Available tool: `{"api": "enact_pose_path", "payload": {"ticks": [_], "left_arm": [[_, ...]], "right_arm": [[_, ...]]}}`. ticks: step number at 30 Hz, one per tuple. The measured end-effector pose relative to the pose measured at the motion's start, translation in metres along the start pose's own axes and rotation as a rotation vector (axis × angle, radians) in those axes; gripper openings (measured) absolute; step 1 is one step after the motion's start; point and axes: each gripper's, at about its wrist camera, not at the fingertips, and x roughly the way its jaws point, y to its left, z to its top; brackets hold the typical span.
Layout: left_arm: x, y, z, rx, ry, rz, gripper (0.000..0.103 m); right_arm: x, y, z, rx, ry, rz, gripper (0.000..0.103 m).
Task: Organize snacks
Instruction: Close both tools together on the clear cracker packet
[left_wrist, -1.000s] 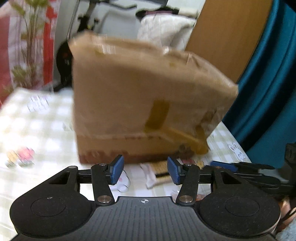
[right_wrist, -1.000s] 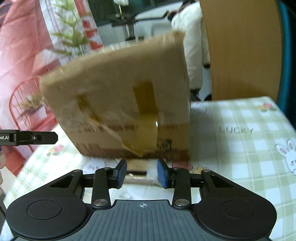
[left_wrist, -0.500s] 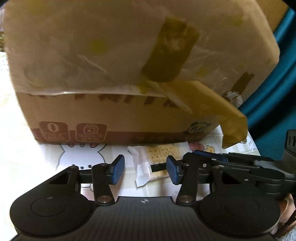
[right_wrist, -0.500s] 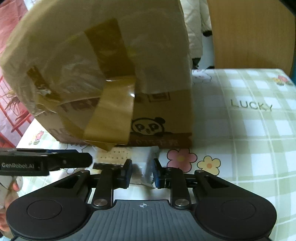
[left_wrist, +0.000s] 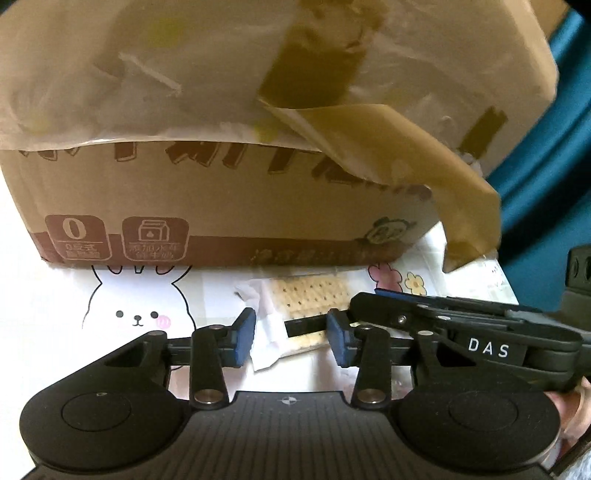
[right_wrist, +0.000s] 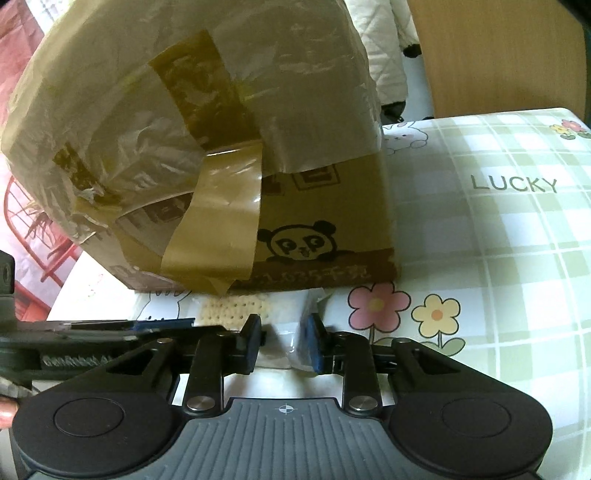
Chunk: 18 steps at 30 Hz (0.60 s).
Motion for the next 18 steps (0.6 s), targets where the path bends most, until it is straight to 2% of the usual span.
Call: {"api": "enact_pose_path", "payload": {"ticks": [4, 9, 18], "left_arm": [[-0.012, 0.004, -0.006, -0.016, -0.010, -0.002, 0.038], [-0.041, -0.008, -0.013, 0.033, -0.055, 0.015, 0.037], [-0.101, -0.026, -0.019, 0.058, -0.169, 0.034, 0.037]], "right_arm": [[-0.010, 0.006, -0.008, 0.001, -0.002, 0.011, 0.021], [-0.032, 0.019, -0.013, -0.003, -0.034, 0.034, 0.021], [-0.082, 0.059, -0.012, -0.069, -0.124, 0.078, 0.020]]}}
